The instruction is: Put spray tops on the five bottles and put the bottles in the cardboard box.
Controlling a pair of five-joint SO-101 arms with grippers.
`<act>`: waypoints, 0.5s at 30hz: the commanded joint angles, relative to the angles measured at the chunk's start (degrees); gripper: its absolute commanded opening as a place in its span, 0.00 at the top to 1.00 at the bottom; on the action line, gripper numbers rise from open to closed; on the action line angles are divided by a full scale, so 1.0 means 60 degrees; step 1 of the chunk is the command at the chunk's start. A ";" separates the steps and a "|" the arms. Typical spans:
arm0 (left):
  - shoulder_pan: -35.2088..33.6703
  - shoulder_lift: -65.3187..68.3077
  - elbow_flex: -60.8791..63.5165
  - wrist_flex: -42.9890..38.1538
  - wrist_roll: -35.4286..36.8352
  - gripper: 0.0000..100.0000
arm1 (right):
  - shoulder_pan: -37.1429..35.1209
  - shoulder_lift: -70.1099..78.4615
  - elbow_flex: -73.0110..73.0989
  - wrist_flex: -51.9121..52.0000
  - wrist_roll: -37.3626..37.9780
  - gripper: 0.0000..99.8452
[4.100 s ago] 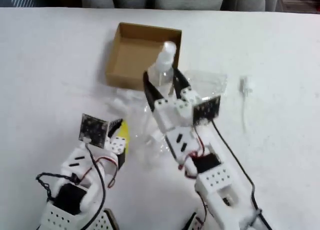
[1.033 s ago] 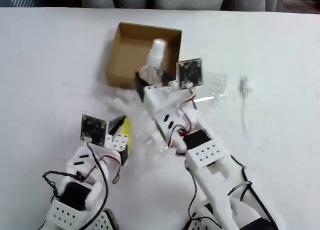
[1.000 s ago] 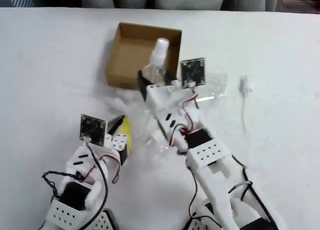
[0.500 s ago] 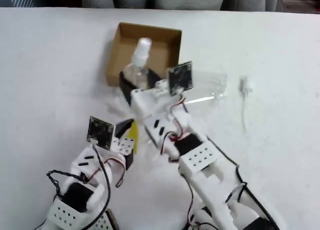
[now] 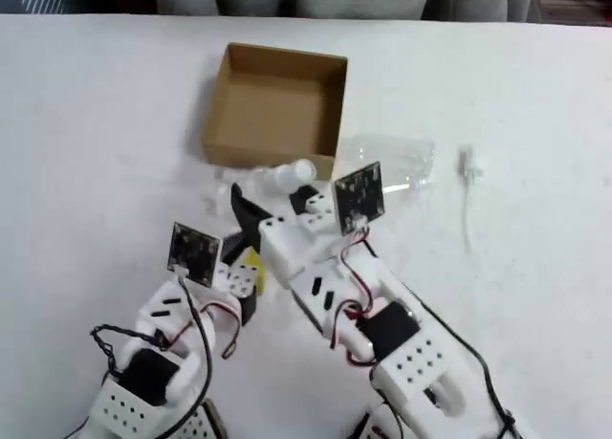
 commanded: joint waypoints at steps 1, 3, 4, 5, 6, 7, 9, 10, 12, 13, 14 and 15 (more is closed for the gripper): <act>0.0081 -0.0154 -0.0029 -0.0029 0.0015 0.98 | -0.0183 -0.0388 -0.0044 0.0198 0.0000 0.99; 0.0066 -0.0154 -0.0029 0.0029 0.0015 0.98 | -0.0168 -0.0359 -0.0015 0.0168 0.0015 0.99; 0.0051 -0.0168 -0.0029 0.0073 0.0000 0.98 | -0.0139 -0.0330 -0.0029 0.0154 0.0147 0.99; -0.0066 -0.0168 -0.0029 0.0132 0.0000 0.98 | -0.0007 -0.0300 -0.0073 0.0125 0.0396 0.99; -0.0198 -0.0168 -0.0029 0.0147 -0.0015 0.98 | 0.0125 -0.0256 -0.0073 -0.0095 0.0630 0.99; -0.0374 -0.0168 -0.0029 0.0147 -0.0117 0.98 | 0.0344 -0.0168 -0.0073 -0.0388 0.0821 0.99; -0.0813 -0.0168 -0.0044 0.0147 -0.0894 0.98 | 0.0886 0.0110 -0.0073 -0.0901 0.1231 0.99; -0.1077 -0.0168 -0.0059 0.0147 -0.1363 0.98 | 0.1136 0.0315 -0.0117 -0.1136 0.1451 0.99; -0.1648 -0.0168 -0.0059 0.0147 -0.2051 0.98 | 0.1590 0.0916 -0.0352 -0.1443 0.1758 0.99; -0.1971 -0.0168 -0.0059 0.0147 -0.2227 0.98 | 0.1824 0.1297 -0.0542 -0.1546 0.1890 0.99; -0.2278 -0.0168 -0.0073 0.0147 -0.2227 0.98 | 0.2044 0.1707 -0.0806 -0.1604 0.1919 0.99; -0.2586 -0.0168 -0.0073 0.0147 -0.2212 0.98 | 0.2264 0.2147 -0.1114 -0.1634 0.1963 0.99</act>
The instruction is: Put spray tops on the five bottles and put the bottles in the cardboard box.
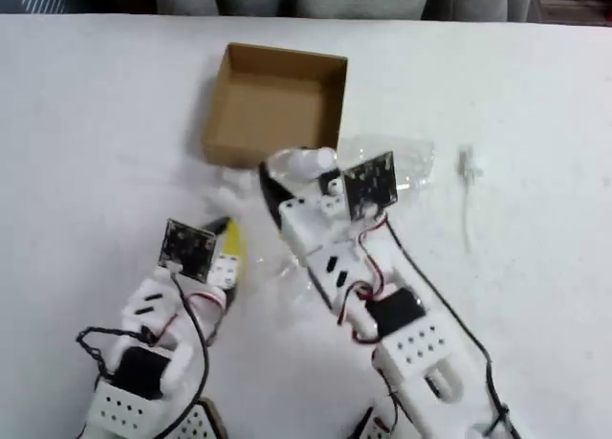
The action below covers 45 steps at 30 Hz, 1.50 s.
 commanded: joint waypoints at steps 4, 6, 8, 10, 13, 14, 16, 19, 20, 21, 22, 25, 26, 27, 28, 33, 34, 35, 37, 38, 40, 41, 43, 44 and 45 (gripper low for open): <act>-0.1546 -0.0168 -0.0132 0.0117 -0.0498 0.98 | 0.1634 0.2645 -0.2256 -0.0388 0.0264 0.99; -0.1546 -0.0168 -0.0103 0.0117 -0.0498 0.98 | 0.2073 0.3377 -0.2711 -0.0418 0.0264 0.99; -0.1546 -0.0168 -0.0088 0.0117 -0.0498 0.98 | 0.2527 0.4022 -0.3092 -0.0520 0.0264 0.99; -0.1546 -0.0168 -0.0088 0.0103 -0.0498 0.98 | 0.2894 0.4623 -0.3429 -0.0711 0.0264 0.99; -0.1546 -0.0168 -0.0073 0.0059 -0.0498 0.98 | 0.3201 0.5429 -0.3883 -0.1048 0.0264 0.99; -0.1546 -0.0168 -0.0073 0.0059 -0.0498 0.98 | 0.3260 0.5678 -0.4044 -0.1165 0.0264 0.99; -0.1546 -0.0168 -0.0073 0.0059 -0.0498 0.98 | 0.3260 0.6161 -0.4425 -0.1385 0.0264 0.99; -0.1546 -0.0168 -0.0073 0.0044 -0.0498 0.98 | 0.3187 0.6879 -0.5055 -0.1810 0.0264 0.99; -0.1546 -0.0168 -0.0059 0.0044 -0.0498 0.98 | 0.3187 0.7128 -0.5304 -0.1941 0.0264 0.99; -0.1546 -0.0168 -0.0029 0.0044 -0.0498 0.98 | 0.3187 0.7377 -0.5553 -0.2029 0.0264 0.99; -0.1546 -0.0168 -0.0029 0.0044 -0.0498 0.98 | 0.3187 0.7626 -0.5817 -0.2088 0.0264 0.99; -0.1546 -0.0168 -0.0029 0.0044 -0.0498 0.98 | 0.3245 0.8388 -0.6505 -0.2117 0.0234 0.99; -0.1546 -0.0154 -0.0029 0.0044 -0.0498 0.98 | 0.3245 0.8652 -0.6725 -0.2117 0.0220 0.99; -0.1546 -0.0154 -0.0029 0.0044 -0.0498 0.98 | 0.3245 0.8916 -0.6930 -0.2117 0.0220 0.99; -0.1546 -0.0139 -0.0029 0.0044 -0.0498 0.98 | 0.3245 0.9136 -0.7150 -0.2117 0.0205 0.99; -0.1575 -0.0125 -0.0029 0.0044 -0.0498 0.98 | 0.3172 0.9590 -0.7575 -0.2117 0.0176 0.99; -0.1590 -0.0125 -0.0029 0.0044 -0.0513 0.98 | 0.3172 0.9590 -0.7560 -0.2117 0.0205 0.99; -0.1590 -0.0125 -0.0029 0.0044 -0.0527 0.98 | 0.3172 0.9590 -0.7560 -0.2088 0.0205 0.99; -0.1604 -0.0125 -0.0029 0.0029 -0.0513 0.98 | 0.3172 0.9590 -0.7516 -0.2088 0.0176 0.99; -0.1619 -0.0125 -0.0029 -0.0059 -0.0498 0.98 | 0.3172 0.9575 -0.7429 -0.2117 0.0190 0.99; -0.1692 -0.0125 -0.0029 -0.0410 -0.0484 0.98 | 0.3201 0.9385 -0.7267 -0.2117 0.0220 0.99; -0.1839 -0.0110 -0.0029 -0.0484 -0.0469 0.98 | 0.3260 0.9194 -0.7106 -0.2117 0.0205 0.99; -0.1985 -0.0110 -0.0073 -0.0557 -0.0044 0.98 | 0.3392 0.8681 -0.6652 -0.2103 0.0220 0.99; -0.2015 -0.0110 -0.0176 -0.0557 0.0264 0.98 | 0.3465 0.8374 -0.6388 -0.2103 0.0220 0.99; -0.2029 -0.0110 -0.0337 -0.0513 0.0484 0.98 | 0.3538 0.8037 -0.6110 -0.2103 0.0220 0.99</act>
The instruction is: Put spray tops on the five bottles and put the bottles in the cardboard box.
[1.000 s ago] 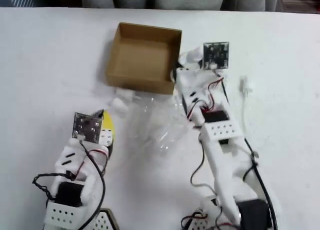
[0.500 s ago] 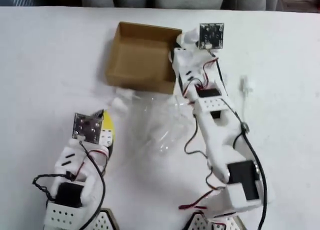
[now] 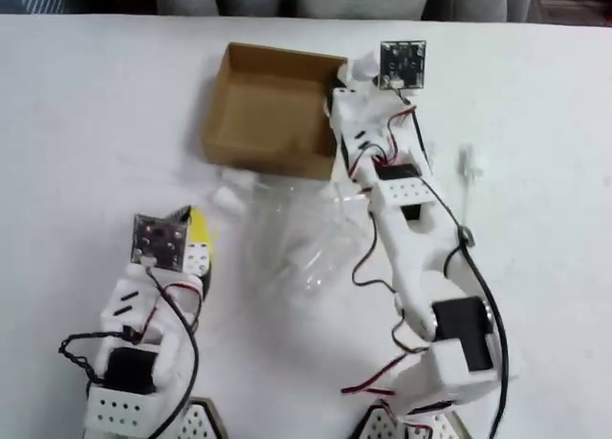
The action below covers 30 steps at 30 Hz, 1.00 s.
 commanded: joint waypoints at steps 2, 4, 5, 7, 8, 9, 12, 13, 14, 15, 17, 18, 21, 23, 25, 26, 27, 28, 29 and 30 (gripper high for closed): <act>-0.0198 -0.0095 -0.0703 -0.0161 0.0923 0.98 | 0.0447 -0.1883 0.0879 -0.0183 0.0088 0.99; -0.0198 -0.0095 -0.1114 0.0234 0.0938 0.98 | 0.0637 -0.2718 0.1568 -0.0168 0.0088 0.99; -0.0212 -0.0095 -0.1333 0.0425 0.0938 0.98 | 0.0755 -0.3172 0.1934 -0.0168 0.0088 0.99; -0.0212 -0.0095 -0.1802 0.0821 0.0938 0.98 | 0.1018 -0.4037 0.2711 -0.0168 0.0103 0.99; -0.0198 -0.0095 -0.2022 0.0967 0.0938 0.98 | 0.1150 -0.4462 0.3092 -0.0154 0.0103 0.99; -0.0168 -0.0095 -0.2271 0.1084 0.0952 0.98 | 0.1267 -0.4842 0.3429 -0.0154 0.0132 0.99; -0.0154 0.0066 -0.3018 0.1275 0.0938 0.98 | 0.1590 -0.5795 0.4322 0.0037 0.0659 0.99; -0.0168 0.0300 -0.3297 0.1260 0.0938 0.98 | 0.1707 -0.6044 0.4557 0.0154 0.0777 0.99; -0.0183 0.0681 -0.3575 0.1231 0.0938 0.98 | 0.1839 -0.6234 0.4747 0.0256 0.0747 0.99; -0.0183 0.1179 -0.3912 0.1187 0.0938 0.98 | 0.1985 -0.6396 0.4908 0.0300 0.0762 0.99; -0.0183 0.2440 -0.4747 0.1026 0.0923 0.98 | 0.2234 -0.6601 0.5158 0.0286 0.0762 0.99; -0.0183 0.3143 -0.5216 0.0850 0.0923 0.98 | 0.2337 -0.6659 0.5231 0.0271 0.0762 0.99; -0.0139 0.5297 -0.6769 0.0234 0.0923 0.98 | 0.2513 -0.6674 0.5333 0.0300 0.0762 0.99; -0.0125 0.6674 -0.7868 0.0190 0.0923 0.98 | 0.2703 -0.6762 0.5626 0.0315 0.0762 0.99; -0.0198 0.8007 -0.8864 0.0103 0.0923 0.98 | 0.2835 -0.6674 0.5758 0.0271 0.0747 0.99; -0.0154 0.8652 -0.9333 0.0103 0.0923 0.98 | 0.2908 -0.6659 0.5802 0.0300 0.0747 0.99; -0.0125 0.9238 -0.9788 0.0103 0.0908 0.98 | 0.2952 -0.6674 0.5934 0.0256 0.0747 0.99; -0.0095 0.9839 -1.0227 0.0103 0.0908 0.98 | 0.3026 -0.6762 0.6037 0.0242 0.0747 0.99; -0.0037 1.0454 -1.0711 0.0103 0.0908 0.98 | 0.3040 -0.6762 0.6051 0.0242 0.0747 0.99; 0.0007 1.1026 -1.1150 0.0103 0.0908 0.98 | 0.3070 -0.6762 0.6051 0.0242 0.0747 0.99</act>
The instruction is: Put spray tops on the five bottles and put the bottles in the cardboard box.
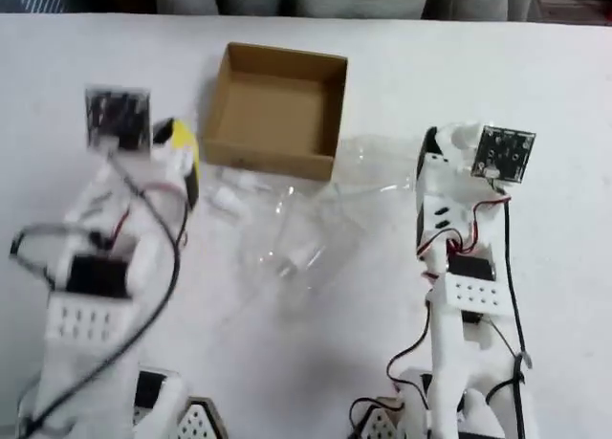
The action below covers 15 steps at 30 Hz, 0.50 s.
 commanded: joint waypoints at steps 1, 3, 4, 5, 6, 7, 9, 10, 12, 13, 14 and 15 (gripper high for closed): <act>0.0198 0.2835 -0.2549 -0.0308 0.0073 0.98 | 0.0242 -0.0286 -0.0132 -0.0037 0.0103 0.99; 0.0212 0.3934 -0.3341 -0.0308 0.0073 0.94 | 0.0286 -0.0286 -0.0132 -0.0037 0.0103 0.99; 0.0212 0.4491 -0.3736 -0.0278 0.0073 0.91 | 0.0286 -0.0286 -0.0132 -0.0037 0.0103 0.99; 0.0212 0.5018 -0.4117 -0.0234 0.0073 0.88 | 0.0286 -0.0286 -0.0132 -0.0037 0.0103 0.99; 0.0198 0.5546 -0.4498 -0.0234 0.0073 0.85 | 0.0286 -0.0286 -0.0132 -0.0037 0.0103 0.99; 0.0154 0.6044 -0.4894 -0.0234 0.0073 0.83 | 0.0286 -0.0286 -0.0132 -0.0037 0.0103 0.99; 0.0125 0.7026 -0.5670 -0.0220 0.0073 0.83 | 0.0286 -0.0286 -0.0132 -0.0037 0.0117 0.99; 0.0037 0.7509 -0.6066 -0.0220 0.0073 0.83 | 0.0286 -0.0286 -0.0132 -0.0037 0.0132 0.99; -0.0066 0.8505 -0.6901 -0.0220 0.0073 0.83 | 0.0286 -0.0286 -0.0103 -0.0037 0.0147 0.99; -0.0081 0.9004 -0.7311 -0.0220 0.0073 0.83 | 0.0286 -0.0286 -0.0088 -0.0022 0.0147 0.99; -0.0168 0.9487 -0.7722 -0.0220 0.0059 0.83 | 0.0286 -0.0286 -0.0088 -0.0007 0.0161 0.99; -0.0256 0.9956 -0.8117 -0.0220 0.0059 0.83 | 0.0286 -0.0286 -0.0059 -0.0007 0.0161 0.99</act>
